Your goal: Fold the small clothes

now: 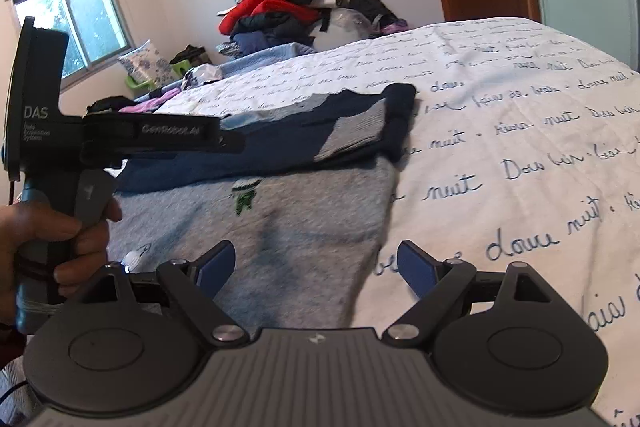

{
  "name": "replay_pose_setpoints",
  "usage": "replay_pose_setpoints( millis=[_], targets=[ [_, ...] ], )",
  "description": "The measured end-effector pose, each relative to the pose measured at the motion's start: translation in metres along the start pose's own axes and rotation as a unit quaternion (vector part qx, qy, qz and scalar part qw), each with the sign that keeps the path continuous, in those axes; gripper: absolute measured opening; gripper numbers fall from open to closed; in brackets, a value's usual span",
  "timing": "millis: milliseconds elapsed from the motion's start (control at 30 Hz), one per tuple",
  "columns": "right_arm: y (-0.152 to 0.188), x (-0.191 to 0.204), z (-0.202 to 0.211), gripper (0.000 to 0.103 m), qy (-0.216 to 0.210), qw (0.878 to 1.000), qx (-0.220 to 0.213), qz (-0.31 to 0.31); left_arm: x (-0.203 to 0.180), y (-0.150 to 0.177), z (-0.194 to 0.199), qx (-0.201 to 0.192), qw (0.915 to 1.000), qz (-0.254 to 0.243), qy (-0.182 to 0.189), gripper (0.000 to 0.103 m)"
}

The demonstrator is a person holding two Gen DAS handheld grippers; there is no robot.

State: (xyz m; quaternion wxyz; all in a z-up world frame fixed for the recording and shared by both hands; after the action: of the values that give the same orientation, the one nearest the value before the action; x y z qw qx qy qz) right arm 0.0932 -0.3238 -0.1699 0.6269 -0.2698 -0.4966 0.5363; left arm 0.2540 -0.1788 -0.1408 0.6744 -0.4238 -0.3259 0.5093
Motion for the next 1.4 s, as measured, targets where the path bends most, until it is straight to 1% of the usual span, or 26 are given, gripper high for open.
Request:
replay_pose_setpoints(
  millis=[100, 300, 433, 567, 667, 767, 833, 933, 1000, 1033, 1133, 1200, 1267, 1333, 1400],
  targets=[
    [0.004, 0.007, 0.002, 0.089, -0.004, 1.0, 0.006, 0.007, 0.02, 0.012, 0.011, 0.018, 0.9995, 0.022, -0.014, 0.09],
    [0.013, 0.015, 0.01, 0.089, -0.006, 1.0, 0.017, 0.016, 0.045, 0.034, 0.038, 0.035, 0.9984, 0.03, -0.033, 0.09],
    [0.014, 0.017, 0.019, 0.089, -0.002, 1.0, 0.017, 0.021, 0.051, 0.041, 0.053, 0.041, 0.998, 0.03, -0.038, 0.09],
    [0.015, 0.02, 0.026, 0.089, 0.0, 1.0, 0.015, 0.023, 0.051, 0.047, 0.067, 0.039, 0.9981, 0.024, -0.041, 0.09],
    [0.016, 0.022, 0.028, 0.089, 0.001, 1.0, 0.014, 0.026, 0.051, 0.051, 0.077, 0.037, 0.9979, 0.033, -0.041, 0.09],
    [0.017, 0.022, 0.027, 0.089, 0.005, 1.0, 0.012, 0.028, 0.052, 0.049, 0.091, 0.023, 0.997, 0.066, -0.036, 0.09],
    [0.017, 0.02, 0.026, 0.089, 0.01, 0.999, 0.008, 0.03, 0.05, 0.046, 0.105, 0.016, 0.9951, 0.096, -0.016, 0.09],
    [0.016, 0.013, 0.023, 0.089, 0.027, 0.999, 0.001, 0.025, 0.04, 0.041, 0.132, -0.01, 0.9913, 0.129, 0.02, 0.09],
    [0.015, 0.007, 0.021, 0.089, 0.037, 0.999, -0.003, 0.02, 0.029, 0.039, 0.146, -0.025, 0.9915, 0.121, 0.041, 0.09],
    [0.015, 0.003, 0.02, 0.089, 0.044, 0.999, -0.002, 0.017, 0.021, 0.038, 0.152, -0.035, 0.9933, 0.103, 0.039, 0.091],
    [0.012, 0.0, 0.019, 0.089, 0.047, 0.999, -0.002, 0.008, 0.008, 0.038, 0.157, -0.056, 0.9979, 0.032, 0.009, 0.091],
    [0.01, 0.005, 0.021, 0.089, 0.039, 0.999, -0.001, 0.014, 0.008, 0.04, 0.156, -0.059, 0.9981, 0.006, -0.017, 0.091],
    [0.011, 0.013, 0.026, 0.089, 0.031, 0.999, 0.003, 0.035, 0.017, 0.044, 0.157, -0.061, 0.9976, 0.004, -0.031, 0.092],
    [0.014, 0.021, 0.031, 0.089, 0.026, 0.998, 0.009, 0.056, 0.03, 0.051, 0.155, -0.05, 0.9977, 0.011, -0.043, 0.092],
    [0.019, 0.026, 0.036, 0.089, 0.02, 0.998, 0.015, 0.064, 0.043, 0.059, 0.154, -0.039, 0.9975, 0.017, -0.057, 0.092]
  ],
)
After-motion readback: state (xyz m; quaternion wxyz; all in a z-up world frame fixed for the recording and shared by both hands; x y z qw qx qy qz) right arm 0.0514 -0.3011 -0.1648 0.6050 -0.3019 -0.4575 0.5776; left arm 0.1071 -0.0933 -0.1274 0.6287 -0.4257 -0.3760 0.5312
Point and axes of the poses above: each gripper's, at about its wrist camera, not at the fingertips, and z roughly against the way its jaws point, x to its left, y to its underside, the point moved 7 cm from there along -z, roughly the way its jaws point, and after that the axes turned 11 degrees about -x, right-handed, at the moved point
